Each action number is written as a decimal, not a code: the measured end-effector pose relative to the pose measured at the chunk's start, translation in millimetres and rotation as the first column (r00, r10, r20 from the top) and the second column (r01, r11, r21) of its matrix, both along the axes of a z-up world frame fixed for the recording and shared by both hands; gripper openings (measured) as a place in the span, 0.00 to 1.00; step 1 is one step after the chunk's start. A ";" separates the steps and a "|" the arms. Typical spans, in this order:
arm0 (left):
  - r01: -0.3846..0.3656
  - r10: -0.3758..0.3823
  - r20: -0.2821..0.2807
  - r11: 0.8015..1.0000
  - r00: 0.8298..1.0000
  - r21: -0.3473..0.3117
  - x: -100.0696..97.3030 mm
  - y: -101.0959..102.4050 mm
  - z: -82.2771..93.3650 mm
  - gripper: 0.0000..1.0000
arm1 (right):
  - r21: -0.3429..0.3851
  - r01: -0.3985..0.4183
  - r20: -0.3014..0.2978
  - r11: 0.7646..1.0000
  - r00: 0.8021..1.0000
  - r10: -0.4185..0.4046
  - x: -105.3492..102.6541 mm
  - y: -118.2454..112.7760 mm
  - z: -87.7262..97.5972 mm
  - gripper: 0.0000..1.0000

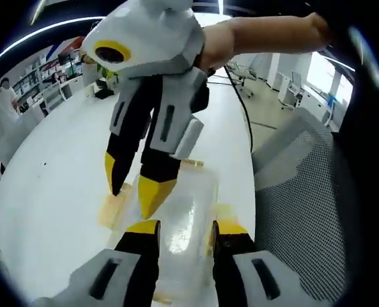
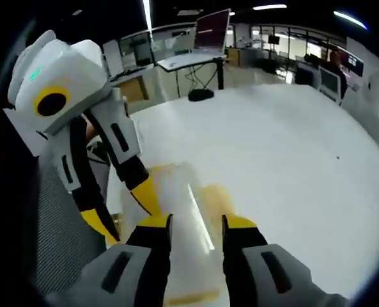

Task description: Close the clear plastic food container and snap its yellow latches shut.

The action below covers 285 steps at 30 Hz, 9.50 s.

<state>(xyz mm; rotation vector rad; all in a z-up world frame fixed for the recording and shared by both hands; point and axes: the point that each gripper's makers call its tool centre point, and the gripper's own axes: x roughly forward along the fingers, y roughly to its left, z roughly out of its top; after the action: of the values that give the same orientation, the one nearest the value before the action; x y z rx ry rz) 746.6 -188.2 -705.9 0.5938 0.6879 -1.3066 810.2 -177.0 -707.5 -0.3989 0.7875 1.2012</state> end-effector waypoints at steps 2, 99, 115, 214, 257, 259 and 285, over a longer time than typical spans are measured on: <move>0.011 -0.011 0.017 1.000 1.000 0.003 -2.0 0.5 -0.8 0.27 | -0.002 -0.018 -0.018 1.000 1.000 0.018 -1.9 1.5 -1.3 0.31; 0.163 -0.197 0.329 0.978 0.924 0.128 -6.0 -2.5 -13.8 0.28 | -0.144 -0.350 -0.269 0.926 0.914 0.304 -9.3 14.4 -17.2 0.33; 0.131 -0.163 0.286 0.983 0.944 0.128 -9.6 8.4 -14.0 0.38 | -0.144 -0.293 -0.181 0.945 0.947 0.265 9.1 9.8 -6.2 0.36; -0.412 0.426 0.085 0.900 0.901 -0.142 10.6 75.2 -13.3 0.53 | 0.121 0.218 0.081 0.968 0.970 -0.228 -71.9 -71.2 -14.8 0.50; -0.414 0.425 0.058 0.900 0.903 -0.135 63.6 71.4 -25.2 0.47 | 0.149 0.366 0.108 0.918 0.917 -0.383 -18.6 -66.4 -24.5 0.43; -0.414 0.425 0.058 0.900 0.904 -0.135 68.0 71.2 -25.3 0.47 | 0.149 0.368 0.108 0.918 0.916 -0.385 -13.4 -66.6 -24.6 0.43; -0.422 0.431 0.060 0.898 0.900 -0.123 122.4 70.9 -25.2 0.47 | 0.122 0.381 0.111 0.917 0.912 -0.394 42.1 -65.3 -24.0 0.43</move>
<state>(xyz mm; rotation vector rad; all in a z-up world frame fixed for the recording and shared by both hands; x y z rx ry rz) 869.1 -117.3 -731.1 0.3800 0.6291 -0.8945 852.3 -242.4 -731.5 -0.2246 0.6511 0.8261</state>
